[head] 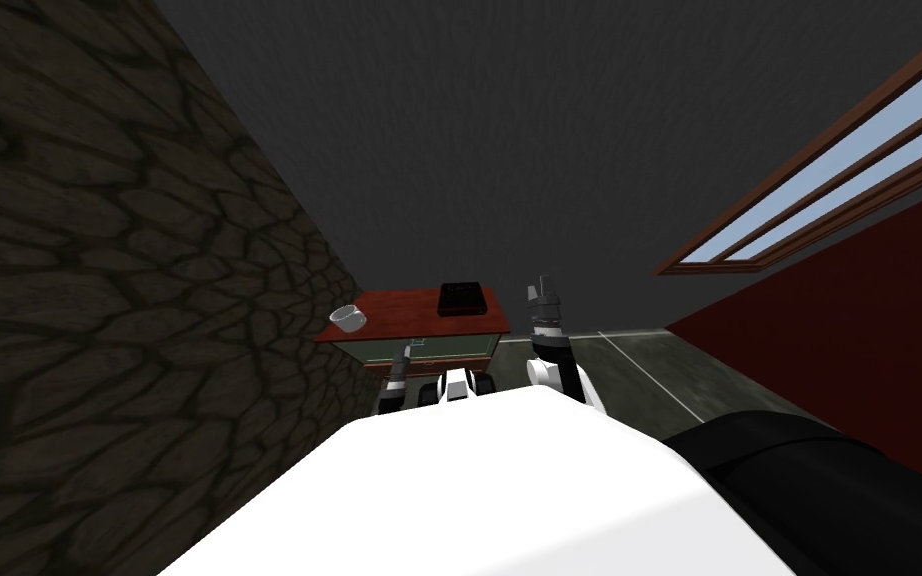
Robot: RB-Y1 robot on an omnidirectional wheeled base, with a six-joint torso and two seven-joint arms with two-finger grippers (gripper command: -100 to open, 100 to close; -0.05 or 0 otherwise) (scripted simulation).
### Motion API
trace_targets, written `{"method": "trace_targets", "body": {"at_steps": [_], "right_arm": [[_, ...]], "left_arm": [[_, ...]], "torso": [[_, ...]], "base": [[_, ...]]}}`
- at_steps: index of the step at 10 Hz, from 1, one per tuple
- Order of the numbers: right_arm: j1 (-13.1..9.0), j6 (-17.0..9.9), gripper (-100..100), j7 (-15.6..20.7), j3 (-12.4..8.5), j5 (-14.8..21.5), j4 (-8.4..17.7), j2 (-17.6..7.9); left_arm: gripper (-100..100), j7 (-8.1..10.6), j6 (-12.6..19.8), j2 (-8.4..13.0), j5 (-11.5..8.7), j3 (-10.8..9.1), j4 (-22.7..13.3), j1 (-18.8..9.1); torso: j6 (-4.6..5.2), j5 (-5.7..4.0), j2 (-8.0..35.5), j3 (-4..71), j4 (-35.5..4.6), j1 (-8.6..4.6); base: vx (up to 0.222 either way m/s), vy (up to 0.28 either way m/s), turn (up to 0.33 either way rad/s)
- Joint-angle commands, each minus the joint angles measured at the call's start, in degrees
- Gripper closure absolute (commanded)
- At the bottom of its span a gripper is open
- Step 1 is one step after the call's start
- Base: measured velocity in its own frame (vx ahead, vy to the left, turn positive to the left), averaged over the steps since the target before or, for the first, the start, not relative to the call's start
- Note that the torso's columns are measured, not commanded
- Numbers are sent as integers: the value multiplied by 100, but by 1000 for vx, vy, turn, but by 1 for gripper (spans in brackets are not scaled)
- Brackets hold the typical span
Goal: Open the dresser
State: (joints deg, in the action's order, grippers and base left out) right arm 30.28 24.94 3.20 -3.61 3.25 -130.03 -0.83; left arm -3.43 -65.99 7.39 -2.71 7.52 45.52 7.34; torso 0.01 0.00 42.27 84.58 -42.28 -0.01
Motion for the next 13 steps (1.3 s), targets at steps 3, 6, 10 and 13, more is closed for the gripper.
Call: {"method": "trace_targets", "body": {"at_steps": [3,6,10,13], "right_arm": [[0,0,0,0,0,0,0,0],[0,0,0,0,0,0,0,0],[0,0,0,0,0,0,0,0],[0,0,0,0,0,0,0,0]], "left_arm": [[-100,-5,-278,-181,-24,47,-592,-126],[-100,-11,-481,-493,-40,74,-1007,-236],[-100,-5,-110,-437,-43,22,-795,-425],[-100,2,89,-435,-48,-11,-732,-569]], "torso": [[-1,0,1,0,0,2],[0,0,2,-1,0,-1],[-1,1,4,-2,-1,3],[3,1,-4,-1,-2,1]], "base": [[-1,-21,-11],[-1,-16,-13],[-7,-5,7],[-15,-4,12]]}}
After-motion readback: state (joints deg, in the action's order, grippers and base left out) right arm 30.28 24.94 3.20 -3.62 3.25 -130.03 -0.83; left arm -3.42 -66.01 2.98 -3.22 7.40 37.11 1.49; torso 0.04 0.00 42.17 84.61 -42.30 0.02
